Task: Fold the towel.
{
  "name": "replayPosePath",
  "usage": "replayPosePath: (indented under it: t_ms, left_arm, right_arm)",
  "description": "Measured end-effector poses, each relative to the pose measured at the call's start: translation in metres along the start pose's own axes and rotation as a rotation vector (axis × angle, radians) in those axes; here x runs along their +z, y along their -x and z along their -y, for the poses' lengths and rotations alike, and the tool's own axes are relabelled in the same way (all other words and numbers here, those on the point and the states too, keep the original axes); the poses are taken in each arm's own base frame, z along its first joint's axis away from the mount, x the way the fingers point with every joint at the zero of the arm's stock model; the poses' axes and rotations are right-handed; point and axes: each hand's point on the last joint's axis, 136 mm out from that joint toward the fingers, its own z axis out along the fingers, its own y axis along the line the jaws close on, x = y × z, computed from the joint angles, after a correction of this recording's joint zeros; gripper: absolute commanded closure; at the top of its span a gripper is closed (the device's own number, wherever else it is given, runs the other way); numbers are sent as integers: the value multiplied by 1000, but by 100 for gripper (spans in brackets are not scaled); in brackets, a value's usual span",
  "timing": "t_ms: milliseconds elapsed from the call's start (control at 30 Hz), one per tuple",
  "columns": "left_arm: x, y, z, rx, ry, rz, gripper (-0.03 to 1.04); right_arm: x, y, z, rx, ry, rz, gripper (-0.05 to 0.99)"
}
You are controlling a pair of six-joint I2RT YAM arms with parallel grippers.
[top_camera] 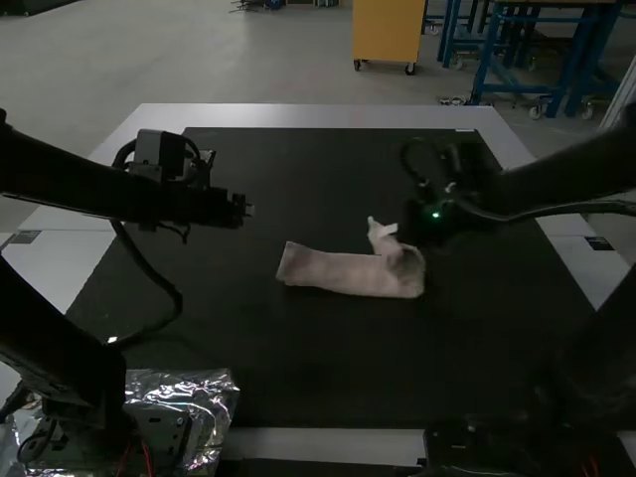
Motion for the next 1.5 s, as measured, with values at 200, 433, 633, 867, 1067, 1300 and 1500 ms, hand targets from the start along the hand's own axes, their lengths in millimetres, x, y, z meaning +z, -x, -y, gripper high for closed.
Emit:
replayPosePath:
  t_ms: [200,433,633,867,1067,1300,1500]
  left_arm:
    - [0,4,0,8,1,15,4]
    - [0,1,0,12,1,27,4]
    - [1,-4,0,12,1,32,4]
    - [1,-6,0,13,1,35,4]
    - [1,-5,0,13,1,38,4]
    - [1,-5,0,13,1,37,4]
    - [1,-6,0,12,1,34,4]
  right_arm:
    - [24,-2,-26,7,52,-36,96]
    - [45,-3,-39,-4,74,-67,96]
    - [60,-9,-63,-44,117,-90,96]
    - [80,-14,-82,-74,153,-111,77]
    - [87,-3,-106,-106,200,-85,20]
    - [66,33,-132,-160,262,41,97]
    - [48,33,-120,-147,266,94,96]
